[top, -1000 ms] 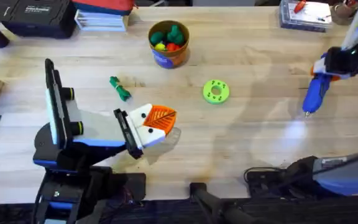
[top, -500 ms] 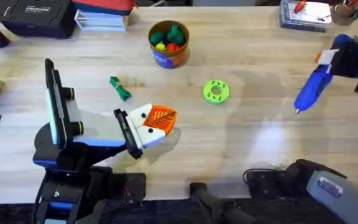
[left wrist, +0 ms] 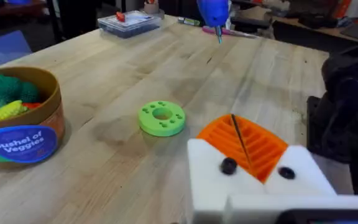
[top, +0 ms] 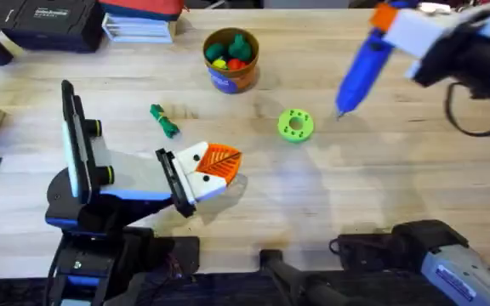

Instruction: Pick up the gripper from the table and insert it into the empty holder that is missing its gripper. Then pick up a screw, insert it into the mounting hole, and use the screwdriver to tighten it. Finally, clean up the table by picking up the vegetable and placing it into the bucket.

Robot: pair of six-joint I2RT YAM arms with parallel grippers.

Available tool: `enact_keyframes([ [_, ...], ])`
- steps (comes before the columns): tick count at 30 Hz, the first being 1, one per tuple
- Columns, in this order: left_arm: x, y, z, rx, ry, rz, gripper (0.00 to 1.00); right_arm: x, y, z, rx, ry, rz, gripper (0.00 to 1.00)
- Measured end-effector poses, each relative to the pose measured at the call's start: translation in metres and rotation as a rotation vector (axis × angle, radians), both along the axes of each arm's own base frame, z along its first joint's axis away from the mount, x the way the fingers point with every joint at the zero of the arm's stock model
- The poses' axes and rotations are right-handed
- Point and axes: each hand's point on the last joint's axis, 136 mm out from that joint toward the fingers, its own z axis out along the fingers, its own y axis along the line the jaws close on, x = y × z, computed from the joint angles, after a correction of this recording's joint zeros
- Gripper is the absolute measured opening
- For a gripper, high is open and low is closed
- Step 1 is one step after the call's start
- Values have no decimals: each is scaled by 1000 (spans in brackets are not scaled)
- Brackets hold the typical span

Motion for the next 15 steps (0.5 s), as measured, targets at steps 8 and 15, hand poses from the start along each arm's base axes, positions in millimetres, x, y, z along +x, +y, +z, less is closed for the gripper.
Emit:
enact_keyframes([
  [8,0,0,0,0,0,0,4,-19,107,10,-13,-125,366,30],
  [15,0,0,0,0,0,0,4,-47,167,13,-47,-232,576,30],
])
